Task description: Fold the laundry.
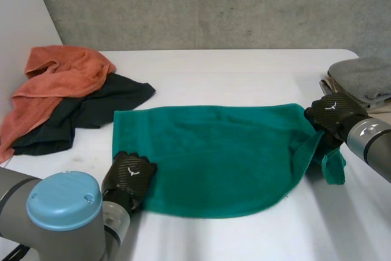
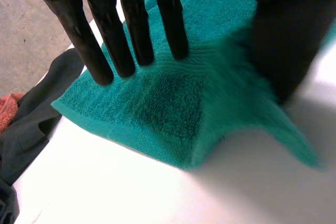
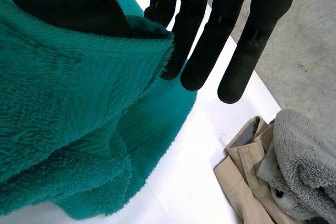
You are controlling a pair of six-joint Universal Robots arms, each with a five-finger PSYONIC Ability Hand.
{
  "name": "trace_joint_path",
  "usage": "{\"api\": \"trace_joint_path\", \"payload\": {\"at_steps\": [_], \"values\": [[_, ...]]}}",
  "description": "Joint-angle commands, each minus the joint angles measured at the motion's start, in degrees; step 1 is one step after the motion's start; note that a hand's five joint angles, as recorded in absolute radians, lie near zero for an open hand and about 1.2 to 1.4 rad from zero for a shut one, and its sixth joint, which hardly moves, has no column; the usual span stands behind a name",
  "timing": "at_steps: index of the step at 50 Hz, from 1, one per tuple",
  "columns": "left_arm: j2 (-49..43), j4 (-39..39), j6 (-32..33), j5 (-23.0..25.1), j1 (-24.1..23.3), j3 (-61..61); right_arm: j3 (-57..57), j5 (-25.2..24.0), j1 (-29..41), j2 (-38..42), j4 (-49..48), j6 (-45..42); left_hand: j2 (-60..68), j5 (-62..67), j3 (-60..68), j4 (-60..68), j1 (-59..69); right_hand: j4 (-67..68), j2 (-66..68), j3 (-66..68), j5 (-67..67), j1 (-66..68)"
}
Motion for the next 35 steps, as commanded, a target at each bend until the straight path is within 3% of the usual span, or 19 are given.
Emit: {"api": "trace_joint_path", "payload": {"at_steps": [1,6,9,13,19,26,35], "values": [[-0.11,1.42,-0.03,0.87,0.73,-0.08,0.16,0.17,0.00,-0.01,-0.08,-0.06,48.97,49.52,49.45,49.26,48.34,11.54,13.04,11.97,12.20,15.53],[6.38,1.16,0.06,0.52,1.34,-1.57,-0.10,0.52,-0.09,-0.88,0.27,-0.15,48.97,49.52,49.45,49.26,48.34,11.54,13.04,11.97,12.20,15.53],[16.13,-0.16,-0.38,0.78,2.22,-2.01,-0.89,1.31,-0.79,-3.60,1.58,-0.85,48.97,49.52,49.45,49.26,48.34,11.54,13.04,11.97,12.20,15.53],[28.00,-3.75,-1.25,1.75,7.40,0.62,-3.43,2.63,-3.77,-9.84,6.85,-3.75,48.97,49.52,49.45,49.26,48.34,11.54,13.04,11.97,12.20,15.53],[35.84,-19.46,-3.27,9.73,14.60,8.34,-6.78,-1.83,-6.33,-18.10,17.38,-11.56,48.97,49.52,49.45,49.26,48.34,11.54,13.04,11.97,12.20,15.53],[24.53,-28.46,-5.74,13.00,18.40,15.29,-6.87,-5.28,-3.17,-13.64,20.66,-13.95,48.97,49.52,49.45,49.26,48.34,11.54,13.04,11.97,12.20,15.53],[-2.28,-27.93,-3.11,6.59,17.17,33.91,-18.19,6.76,2.46,6.66,17.06,-14.30,48.97,49.52,49.45,49.26,48.34,11.54,13.04,11.97,12.20,15.53]]}}
